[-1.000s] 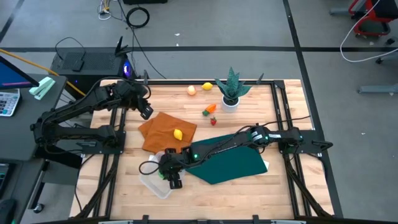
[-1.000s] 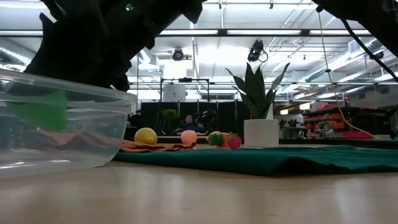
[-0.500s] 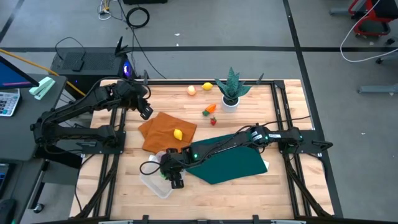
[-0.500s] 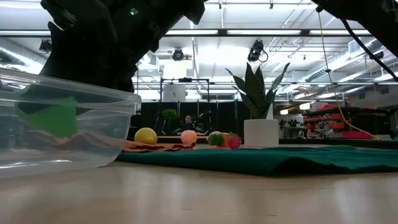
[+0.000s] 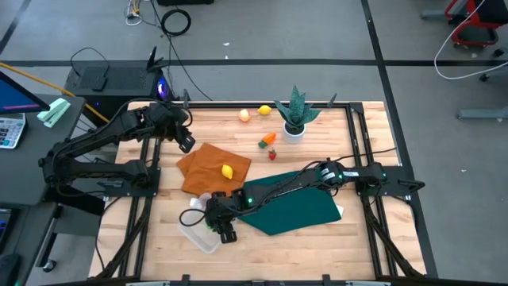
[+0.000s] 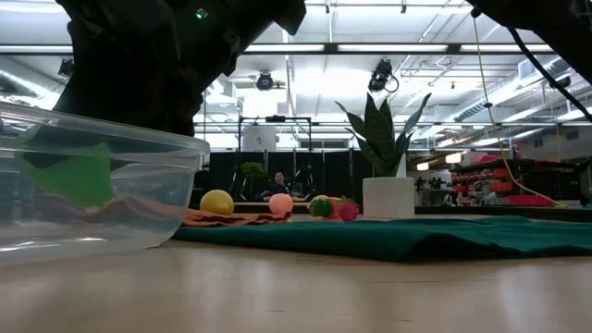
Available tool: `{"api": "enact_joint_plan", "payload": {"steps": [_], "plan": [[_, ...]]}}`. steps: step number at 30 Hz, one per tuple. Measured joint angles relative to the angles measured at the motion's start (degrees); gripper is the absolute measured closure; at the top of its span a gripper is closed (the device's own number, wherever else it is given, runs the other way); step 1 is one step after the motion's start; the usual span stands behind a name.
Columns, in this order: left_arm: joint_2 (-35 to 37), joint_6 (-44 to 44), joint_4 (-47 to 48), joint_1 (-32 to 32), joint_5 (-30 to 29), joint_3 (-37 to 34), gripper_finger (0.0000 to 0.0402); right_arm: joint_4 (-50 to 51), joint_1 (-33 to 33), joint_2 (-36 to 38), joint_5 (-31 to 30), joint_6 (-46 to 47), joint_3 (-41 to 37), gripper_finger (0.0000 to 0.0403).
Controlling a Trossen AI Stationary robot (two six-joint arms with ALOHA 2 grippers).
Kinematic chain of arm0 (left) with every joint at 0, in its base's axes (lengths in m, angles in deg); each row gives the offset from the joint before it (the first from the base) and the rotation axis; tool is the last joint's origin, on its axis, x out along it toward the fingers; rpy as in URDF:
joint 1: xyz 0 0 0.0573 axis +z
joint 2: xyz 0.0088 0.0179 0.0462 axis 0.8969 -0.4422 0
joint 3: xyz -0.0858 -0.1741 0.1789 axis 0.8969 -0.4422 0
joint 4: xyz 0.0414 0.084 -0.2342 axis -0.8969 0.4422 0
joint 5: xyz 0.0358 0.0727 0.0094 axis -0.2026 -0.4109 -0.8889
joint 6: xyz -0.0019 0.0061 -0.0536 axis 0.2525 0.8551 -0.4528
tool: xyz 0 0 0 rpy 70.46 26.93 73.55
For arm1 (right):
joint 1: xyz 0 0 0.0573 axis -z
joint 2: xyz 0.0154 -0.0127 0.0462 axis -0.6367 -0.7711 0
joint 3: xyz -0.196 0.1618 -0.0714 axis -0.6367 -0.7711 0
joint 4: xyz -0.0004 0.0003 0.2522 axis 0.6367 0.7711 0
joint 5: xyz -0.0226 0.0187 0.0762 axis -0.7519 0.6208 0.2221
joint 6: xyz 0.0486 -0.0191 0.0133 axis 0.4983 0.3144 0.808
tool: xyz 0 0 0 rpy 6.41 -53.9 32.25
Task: Pick and placing Produce into tupperware
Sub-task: Put the pear into the transparent container, then put the bottom lemon into the transparent container
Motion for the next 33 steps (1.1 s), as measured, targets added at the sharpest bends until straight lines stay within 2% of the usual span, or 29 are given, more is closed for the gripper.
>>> {"api": "enact_joint_plan", "payload": {"steps": [11, 21, 27, 33], "plan": [[0.0, 0.0, 0.0, 0.0, 0.0, 0.0, 0.0294, -0.03, 0.0, 0.0, -0.07, -0.05, 0.0, 0.0186], [0.0, 0.01, -0.02, 0.0, 0.0, 0.0, 0.0294, -0.05, -0.04, 0.0, -0.09, -0.04, 0.0, 0.0161], [0.0, 0.0, -0.02, 0.0, 0.0, 0.0, 0.0294, 0.15, -0.07, 0.34, -0.44, -0.09, 0.07, 0.0165], [0.0, 0.0, 0.07, 0.0, 0.02, 0.0, 0.0294, 1.32, 0.23, 3.76, -3.51, -2.24, 0.28, 0.0169]]}}
